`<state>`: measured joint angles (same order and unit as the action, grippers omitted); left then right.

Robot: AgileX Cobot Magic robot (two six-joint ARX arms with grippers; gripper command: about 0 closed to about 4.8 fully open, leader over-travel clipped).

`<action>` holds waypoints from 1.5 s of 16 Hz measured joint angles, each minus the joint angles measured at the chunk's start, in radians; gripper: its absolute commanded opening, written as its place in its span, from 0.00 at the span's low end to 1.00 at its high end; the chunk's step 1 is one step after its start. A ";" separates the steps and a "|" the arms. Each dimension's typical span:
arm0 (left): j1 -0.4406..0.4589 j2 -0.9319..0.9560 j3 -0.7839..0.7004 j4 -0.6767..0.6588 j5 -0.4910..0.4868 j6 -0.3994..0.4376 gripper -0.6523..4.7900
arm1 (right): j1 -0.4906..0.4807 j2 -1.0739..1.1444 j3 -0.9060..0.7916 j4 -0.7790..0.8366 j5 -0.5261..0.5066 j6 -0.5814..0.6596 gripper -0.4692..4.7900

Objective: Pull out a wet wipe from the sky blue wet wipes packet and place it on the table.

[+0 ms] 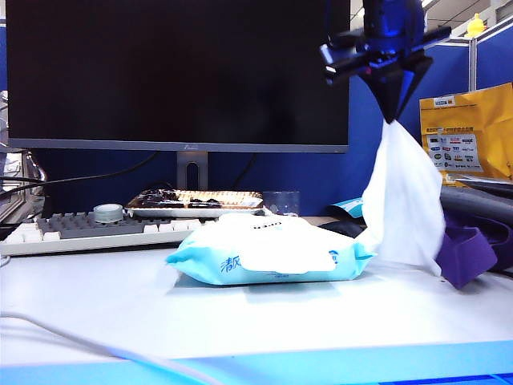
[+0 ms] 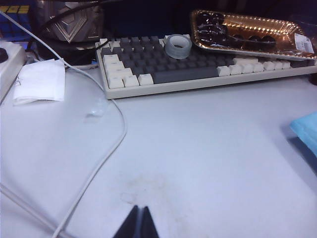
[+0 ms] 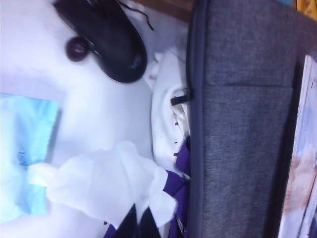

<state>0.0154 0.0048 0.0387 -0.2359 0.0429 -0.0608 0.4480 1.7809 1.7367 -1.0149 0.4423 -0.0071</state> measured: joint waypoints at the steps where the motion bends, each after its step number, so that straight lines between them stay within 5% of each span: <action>1: 0.000 0.000 0.000 0.000 0.000 0.000 0.11 | -0.002 0.010 0.000 -0.001 -0.001 0.001 0.08; 6: 0.000 0.000 0.000 0.000 0.000 0.000 0.11 | -0.015 0.047 0.000 -0.023 -0.005 0.003 0.14; 8: 0.000 0.000 0.000 0.000 0.000 0.000 0.11 | -0.017 0.046 0.000 -0.024 -0.001 0.003 0.57; 9: 0.000 0.000 0.000 0.000 0.000 0.000 0.11 | -0.017 0.046 0.000 -0.025 0.000 0.003 0.59; 16: 0.000 0.000 0.000 0.000 0.000 0.000 0.11 | -0.016 0.035 0.000 -0.026 0.001 0.027 0.58; 17: 0.000 0.000 0.000 0.000 0.000 0.000 0.11 | -0.016 0.031 0.000 -0.014 0.001 0.027 0.53; 19: 0.000 0.000 0.000 0.000 0.000 0.000 0.11 | -0.016 0.021 0.000 0.016 0.000 0.030 0.13; 24: 0.000 0.000 0.000 0.000 0.000 0.000 0.11 | -0.016 -0.107 0.000 0.114 -0.001 0.029 0.09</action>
<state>0.0154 0.0048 0.0387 -0.2356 0.0429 -0.0608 0.4320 1.6741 1.7367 -0.9012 0.4412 0.0216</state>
